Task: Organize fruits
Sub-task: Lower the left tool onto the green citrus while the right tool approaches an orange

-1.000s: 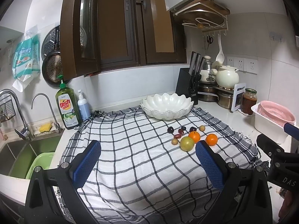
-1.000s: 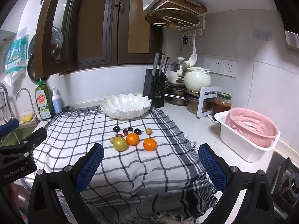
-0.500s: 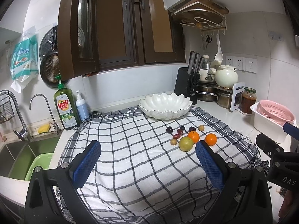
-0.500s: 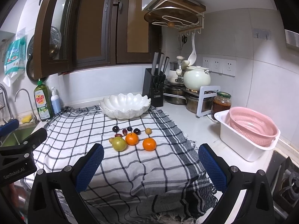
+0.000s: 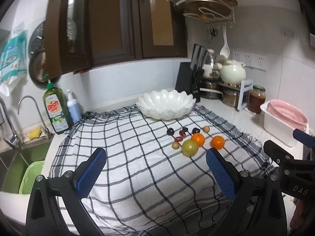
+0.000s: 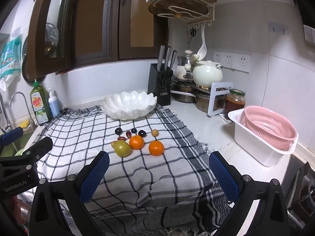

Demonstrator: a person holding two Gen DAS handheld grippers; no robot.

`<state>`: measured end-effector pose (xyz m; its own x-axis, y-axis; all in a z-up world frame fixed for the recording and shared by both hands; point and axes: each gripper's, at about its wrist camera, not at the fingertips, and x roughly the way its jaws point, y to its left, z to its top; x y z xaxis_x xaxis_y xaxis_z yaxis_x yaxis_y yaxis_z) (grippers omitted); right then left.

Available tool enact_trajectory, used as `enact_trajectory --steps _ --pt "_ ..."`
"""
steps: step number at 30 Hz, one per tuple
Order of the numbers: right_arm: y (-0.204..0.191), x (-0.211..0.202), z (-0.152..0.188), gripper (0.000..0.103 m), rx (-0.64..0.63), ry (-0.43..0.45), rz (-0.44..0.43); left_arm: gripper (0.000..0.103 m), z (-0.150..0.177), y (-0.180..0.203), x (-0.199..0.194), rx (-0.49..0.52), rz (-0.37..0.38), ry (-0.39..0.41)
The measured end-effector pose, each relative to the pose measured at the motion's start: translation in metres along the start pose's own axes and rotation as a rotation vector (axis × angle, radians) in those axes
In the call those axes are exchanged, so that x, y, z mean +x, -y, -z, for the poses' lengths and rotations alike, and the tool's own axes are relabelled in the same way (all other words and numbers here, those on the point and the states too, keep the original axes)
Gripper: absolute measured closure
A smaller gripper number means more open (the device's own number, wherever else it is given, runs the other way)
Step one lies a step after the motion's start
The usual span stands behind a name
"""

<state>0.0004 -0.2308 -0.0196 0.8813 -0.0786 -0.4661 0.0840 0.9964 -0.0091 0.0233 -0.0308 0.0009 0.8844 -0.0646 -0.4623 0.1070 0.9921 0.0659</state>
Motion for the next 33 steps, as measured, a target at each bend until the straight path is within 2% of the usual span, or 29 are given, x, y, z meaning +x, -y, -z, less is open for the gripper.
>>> enact_trajectory --steps 11,16,21,29,33 --pt "0.0 0.05 -0.006 0.001 0.015 -0.079 0.039 0.0 -0.008 0.009 0.058 0.099 0.054 -0.069" --pt "-0.005 0.074 -0.009 0.001 0.015 -0.115 0.055 0.0 -0.014 0.009 0.088 0.129 0.116 -0.102" --pt "-0.012 0.1 -0.012 0.003 0.022 -0.155 0.086 0.011 -0.018 0.009 0.119 0.187 0.183 -0.136" --pt "-0.019 0.135 -0.011 0.011 0.083 -0.225 0.114 0.017 -0.015 0.016 0.153 0.285 0.309 -0.179" --pt "-0.021 0.149 -0.008 0.015 0.07 -0.259 0.122 0.021 -0.012 0.023 0.167 0.305 0.355 -0.22"
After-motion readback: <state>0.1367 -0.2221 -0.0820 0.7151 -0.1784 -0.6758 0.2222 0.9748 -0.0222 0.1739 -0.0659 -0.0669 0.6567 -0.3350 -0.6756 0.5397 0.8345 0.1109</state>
